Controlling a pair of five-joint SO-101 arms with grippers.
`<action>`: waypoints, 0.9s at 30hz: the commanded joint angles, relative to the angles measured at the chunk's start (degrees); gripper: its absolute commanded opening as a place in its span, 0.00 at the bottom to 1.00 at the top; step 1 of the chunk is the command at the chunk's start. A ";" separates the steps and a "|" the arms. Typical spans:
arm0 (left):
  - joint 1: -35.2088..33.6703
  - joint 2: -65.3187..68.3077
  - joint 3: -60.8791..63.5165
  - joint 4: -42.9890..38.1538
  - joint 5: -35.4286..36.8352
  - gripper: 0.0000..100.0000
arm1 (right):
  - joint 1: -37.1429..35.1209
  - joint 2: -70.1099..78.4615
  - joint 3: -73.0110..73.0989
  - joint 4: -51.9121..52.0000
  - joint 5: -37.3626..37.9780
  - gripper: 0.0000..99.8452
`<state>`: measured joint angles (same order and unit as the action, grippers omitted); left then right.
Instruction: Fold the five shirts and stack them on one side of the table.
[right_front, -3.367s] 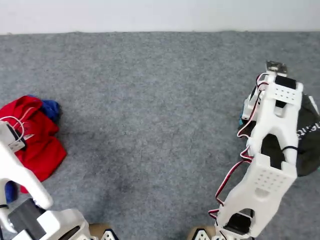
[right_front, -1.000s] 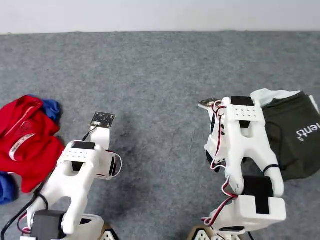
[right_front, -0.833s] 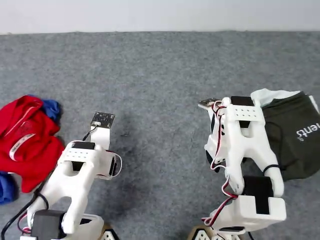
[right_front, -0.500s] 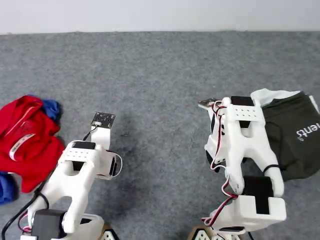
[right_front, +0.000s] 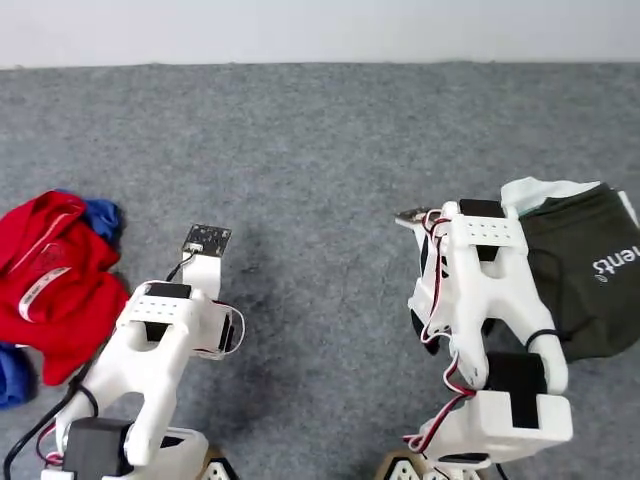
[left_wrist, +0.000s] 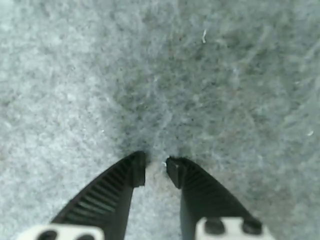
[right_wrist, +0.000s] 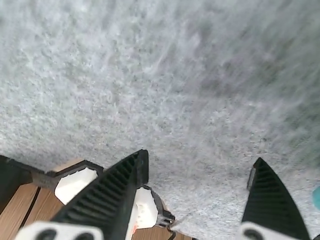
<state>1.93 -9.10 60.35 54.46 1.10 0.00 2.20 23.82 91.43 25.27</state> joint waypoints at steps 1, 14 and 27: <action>2.46 3.25 0.31 -0.88 0.09 0.12 | -0.48 -2.33 0.09 -0.57 0.70 0.32; 2.46 3.25 0.31 -0.88 0.09 0.12 | -0.48 -2.33 0.09 -0.57 0.62 0.32; 2.46 3.25 0.31 -0.97 0.09 0.12 | -0.48 -1.27 0.09 -0.66 0.62 0.32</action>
<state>1.93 -9.10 60.35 54.46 1.10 0.00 2.20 23.82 91.34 25.27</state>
